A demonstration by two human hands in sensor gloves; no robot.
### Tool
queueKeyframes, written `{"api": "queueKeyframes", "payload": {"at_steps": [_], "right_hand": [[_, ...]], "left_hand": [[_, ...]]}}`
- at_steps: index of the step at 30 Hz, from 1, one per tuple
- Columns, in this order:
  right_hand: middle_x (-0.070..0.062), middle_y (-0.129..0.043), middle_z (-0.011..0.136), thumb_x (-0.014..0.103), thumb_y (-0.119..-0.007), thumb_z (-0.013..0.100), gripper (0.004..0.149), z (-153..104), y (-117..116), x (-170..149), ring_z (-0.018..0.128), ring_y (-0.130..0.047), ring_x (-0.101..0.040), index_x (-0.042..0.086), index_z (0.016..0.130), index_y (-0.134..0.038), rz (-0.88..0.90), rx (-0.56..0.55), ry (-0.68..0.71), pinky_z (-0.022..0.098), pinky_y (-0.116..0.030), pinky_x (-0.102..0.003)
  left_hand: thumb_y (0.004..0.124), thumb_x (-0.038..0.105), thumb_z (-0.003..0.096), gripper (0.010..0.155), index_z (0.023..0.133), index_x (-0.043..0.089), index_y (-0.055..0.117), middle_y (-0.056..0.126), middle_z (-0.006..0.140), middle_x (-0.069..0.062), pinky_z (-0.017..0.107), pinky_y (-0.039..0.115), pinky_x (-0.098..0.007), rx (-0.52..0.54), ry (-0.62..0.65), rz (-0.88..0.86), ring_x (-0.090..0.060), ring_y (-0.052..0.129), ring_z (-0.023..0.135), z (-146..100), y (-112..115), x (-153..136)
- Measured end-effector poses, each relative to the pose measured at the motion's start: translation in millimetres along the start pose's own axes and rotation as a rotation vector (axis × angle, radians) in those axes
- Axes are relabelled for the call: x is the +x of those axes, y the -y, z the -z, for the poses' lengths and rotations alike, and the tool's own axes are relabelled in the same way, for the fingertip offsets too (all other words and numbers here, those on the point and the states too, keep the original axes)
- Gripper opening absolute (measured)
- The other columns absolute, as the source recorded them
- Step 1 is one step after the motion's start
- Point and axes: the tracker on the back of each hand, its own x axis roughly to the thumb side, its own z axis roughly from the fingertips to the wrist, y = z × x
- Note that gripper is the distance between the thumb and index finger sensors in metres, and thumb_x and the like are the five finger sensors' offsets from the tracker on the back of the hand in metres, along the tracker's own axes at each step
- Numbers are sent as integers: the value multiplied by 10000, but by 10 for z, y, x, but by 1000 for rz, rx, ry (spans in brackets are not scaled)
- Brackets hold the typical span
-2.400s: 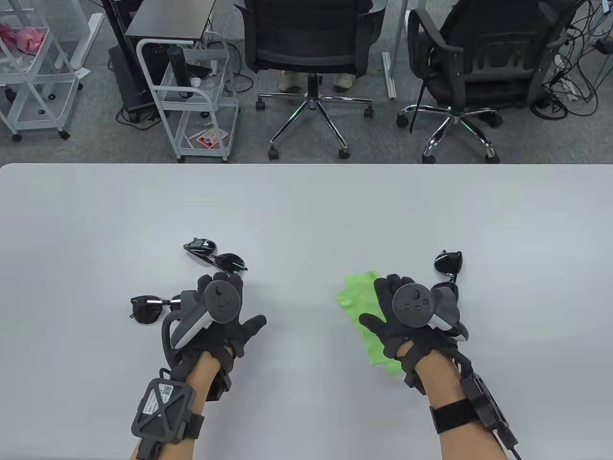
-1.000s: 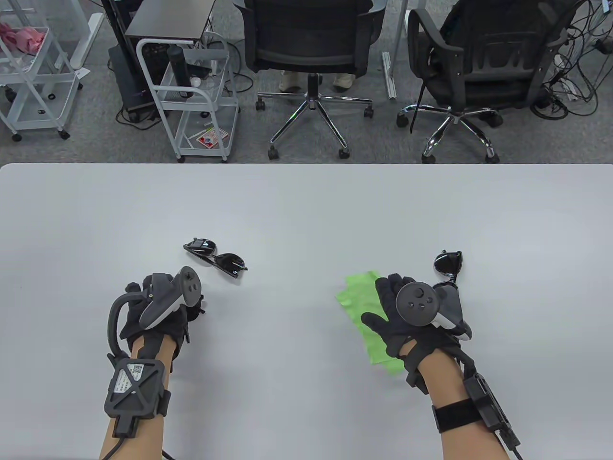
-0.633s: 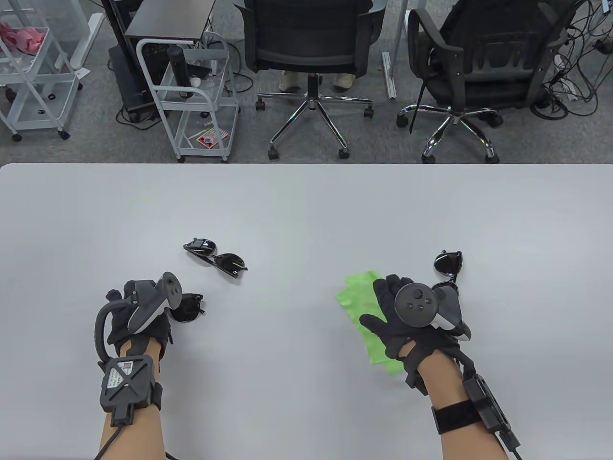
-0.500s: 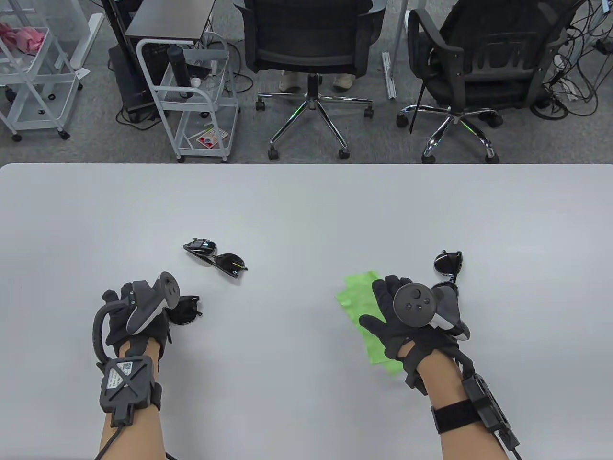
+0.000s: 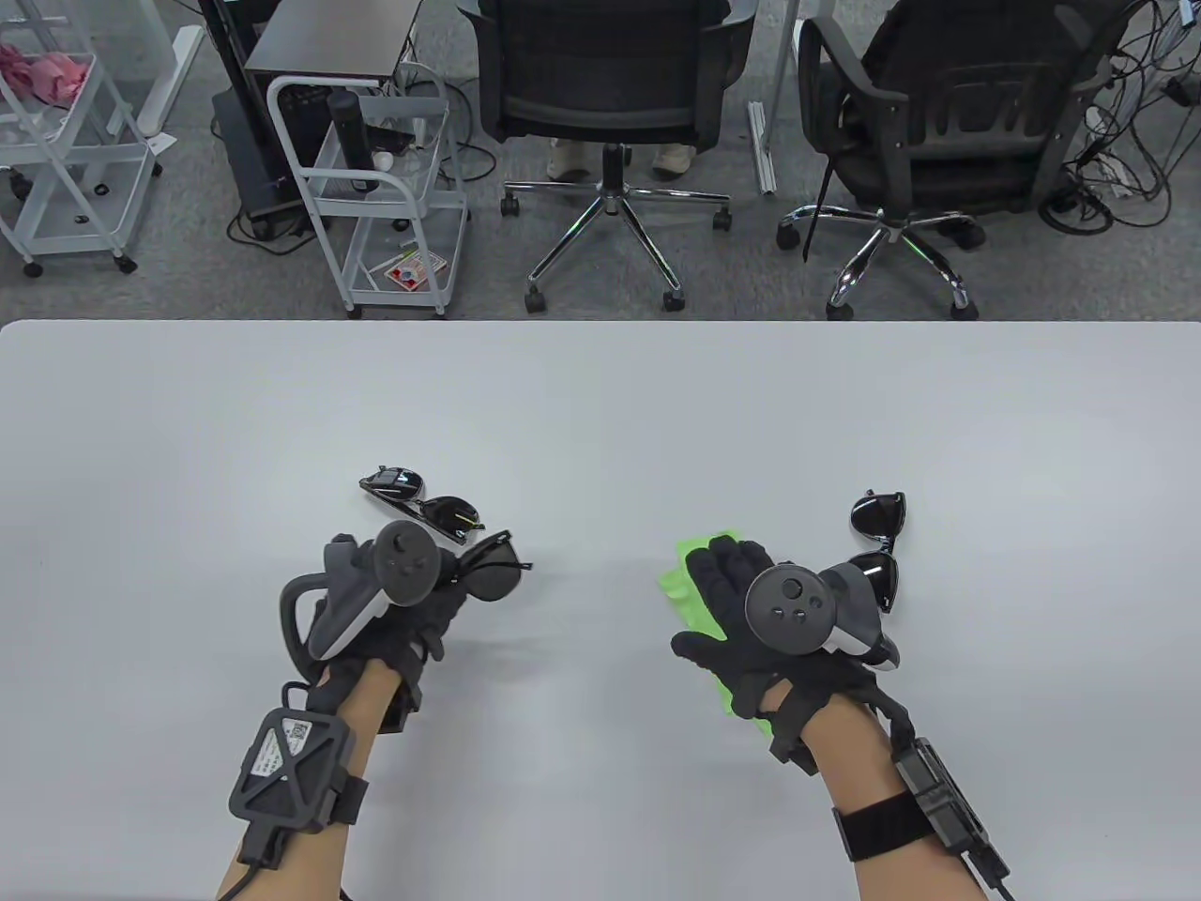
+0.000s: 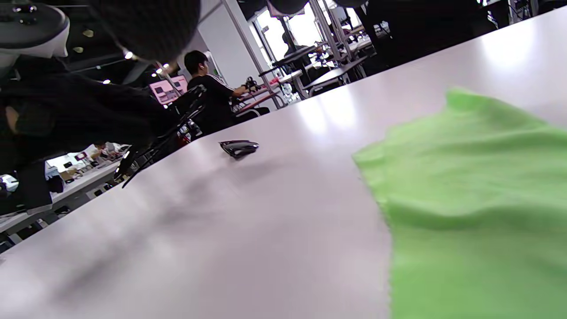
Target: Dust sunglasses
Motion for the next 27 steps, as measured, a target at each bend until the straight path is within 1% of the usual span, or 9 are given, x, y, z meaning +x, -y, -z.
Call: {"api": "queueKeyframes", "payload": {"at_steps": [2,5,7,10,15,17,23,26,27], "right_hand": [[-238,-391,1125,534,-804,447,849,14,22,135,997,-442,-557,97,1070,-427,-45,-52,54,625,-372,-750],[-212,-452,1128,518,-849,423,866,23,35,290,1005,-513,-529,111,1067,-437,-129,-118,102,641,-418,-741],[-195,-496,1125,506,-877,407,875,23,29,360,1005,-549,-512,115,1065,-452,-176,-153,124,648,-440,-735],[-185,-527,1118,493,-911,385,899,23,-11,433,1001,-570,-500,111,1062,-458,-274,-171,151,653,-452,-730],[-162,-536,1113,506,-953,348,932,39,-108,512,998,-575,-475,119,1058,-489,-505,-162,197,662,-460,-718],[-157,-579,1092,510,-965,334,933,58,-143,560,979,-627,-456,110,1050,-521,-554,-160,213,663,-484,-708],[-144,-761,973,537,-998,317,879,34,-112,671,843,-821,-402,101,1001,-657,-637,-285,236,648,-581,-677],[-149,-768,965,535,-999,319,872,29,-69,643,835,-827,-406,94,994,-668,-576,-311,200,643,-583,-679],[-154,-767,965,535,-998,320,870,38,-45,603,836,-825,-409,93,994,-670,-538,-315,185,641,-583,-681]], "left_hand": [[875,589,338,463,777,451,920,946,797,145,780,484,-569,-1,57,20,-164,860,912,-53,-59,326],[868,600,335,462,775,471,917,941,807,164,780,488,-564,15,117,144,-152,856,918,-108,-121,715],[867,601,334,461,775,477,916,937,816,170,781,475,-566,24,155,141,-150,844,926,-135,-120,903],[870,594,337,461,778,469,917,926,829,168,782,448,-574,32,209,69,-158,821,939,-192,1,1101],[867,597,336,454,775,488,912,904,848,185,786,431,-578,74,263,129,-148,797,953,-301,110,1201],[873,593,336,455,772,472,919,906,842,178,789,432,-577,100,274,74,-151,797,950,-327,111,1217],[823,588,357,475,823,499,847,830,932,199,801,413,-576,173,305,109,-143,748,999,-365,115,1200],[836,626,319,685,970,492,669,698,1050,190,810,387,-578,193,321,152,-157,688,1045,-378,114,1188],[856,654,285,865,1053,460,510,580,1125,170,810,375,-582,169,333,229,-169,635,1077,-373,142,1171]]}}
